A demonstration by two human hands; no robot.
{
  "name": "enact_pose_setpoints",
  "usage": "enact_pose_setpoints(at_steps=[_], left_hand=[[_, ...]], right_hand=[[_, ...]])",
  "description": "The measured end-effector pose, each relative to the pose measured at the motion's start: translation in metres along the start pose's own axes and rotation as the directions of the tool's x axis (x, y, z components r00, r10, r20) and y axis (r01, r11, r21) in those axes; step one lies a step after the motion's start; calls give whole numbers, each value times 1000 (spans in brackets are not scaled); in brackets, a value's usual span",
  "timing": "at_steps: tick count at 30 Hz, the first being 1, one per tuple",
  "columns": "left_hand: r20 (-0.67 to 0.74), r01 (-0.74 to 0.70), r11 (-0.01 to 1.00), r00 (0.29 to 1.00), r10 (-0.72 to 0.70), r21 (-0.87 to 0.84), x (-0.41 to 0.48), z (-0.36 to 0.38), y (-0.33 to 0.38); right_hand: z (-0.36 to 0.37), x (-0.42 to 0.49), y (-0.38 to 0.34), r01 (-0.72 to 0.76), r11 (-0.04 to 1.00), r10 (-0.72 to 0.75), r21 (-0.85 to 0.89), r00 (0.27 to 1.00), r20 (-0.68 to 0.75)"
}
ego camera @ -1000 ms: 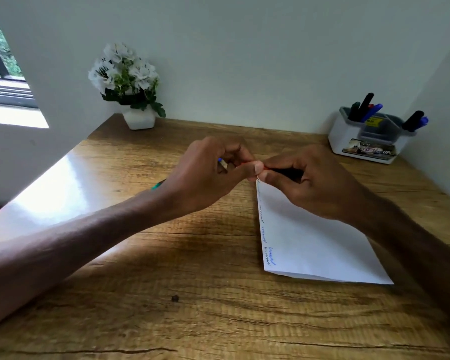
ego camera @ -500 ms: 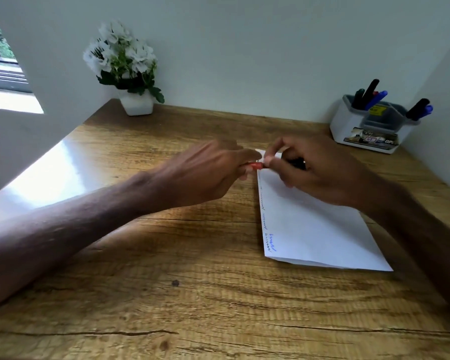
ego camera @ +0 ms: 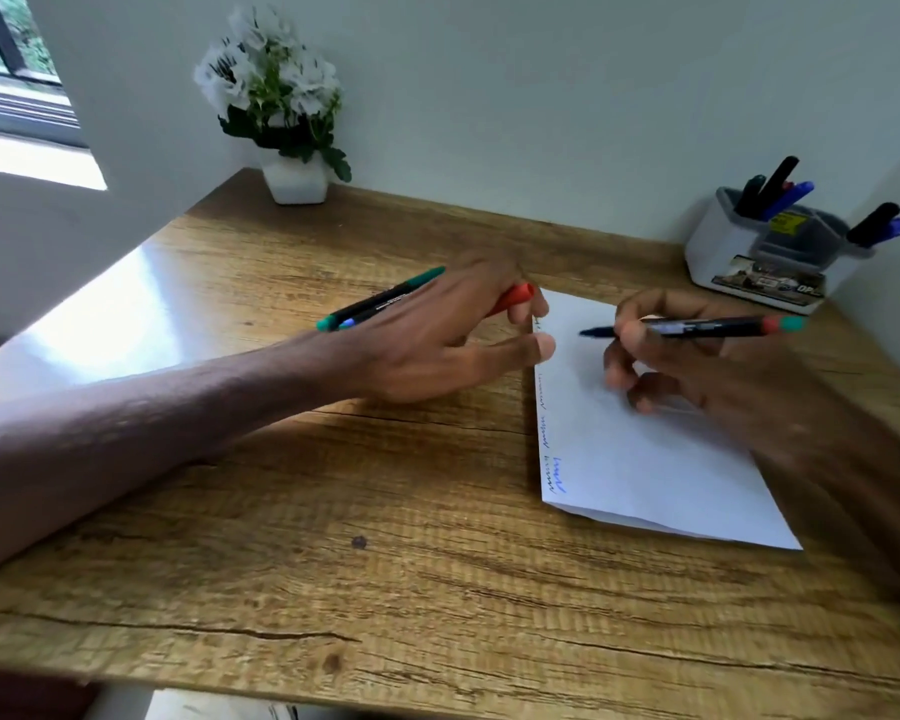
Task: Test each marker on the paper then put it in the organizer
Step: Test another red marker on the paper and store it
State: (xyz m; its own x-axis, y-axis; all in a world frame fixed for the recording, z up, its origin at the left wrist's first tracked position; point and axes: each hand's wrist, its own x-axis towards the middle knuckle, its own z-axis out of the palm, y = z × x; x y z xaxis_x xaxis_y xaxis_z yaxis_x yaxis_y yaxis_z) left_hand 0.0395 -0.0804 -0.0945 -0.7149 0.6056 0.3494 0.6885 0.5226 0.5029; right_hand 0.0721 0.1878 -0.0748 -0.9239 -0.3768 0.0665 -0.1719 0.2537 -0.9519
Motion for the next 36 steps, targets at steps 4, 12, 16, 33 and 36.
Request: enact_pose_setpoints(at_steps=[4, 12, 16, 33, 36], left_hand=[[84, -13, 1000, 996, 12, 17, 0, 4, 1], [208, 13, 999, 978, -23, 50, 1, 8, -1], [207, 14, 998, 978, -27, 62, 1, 9, -3], [233, 22, 992, 971, -51, 125, 3, 13, 2], [220, 25, 991, 974, -53, 129, 3, 14, 0]], right_hand=[[15, -1, -5, 39, 997, -44, 61, 997, 70], [15, -8, -17, -65, 997, 59, 29, 983, 175], [24, -13, -20, -62, 997, 68, -51, 988, 136], [42, -13, -7, 185, 965, -158, -186, 975, 155], [44, -13, -6, 197, 958, -166, -210, 974, 154]])
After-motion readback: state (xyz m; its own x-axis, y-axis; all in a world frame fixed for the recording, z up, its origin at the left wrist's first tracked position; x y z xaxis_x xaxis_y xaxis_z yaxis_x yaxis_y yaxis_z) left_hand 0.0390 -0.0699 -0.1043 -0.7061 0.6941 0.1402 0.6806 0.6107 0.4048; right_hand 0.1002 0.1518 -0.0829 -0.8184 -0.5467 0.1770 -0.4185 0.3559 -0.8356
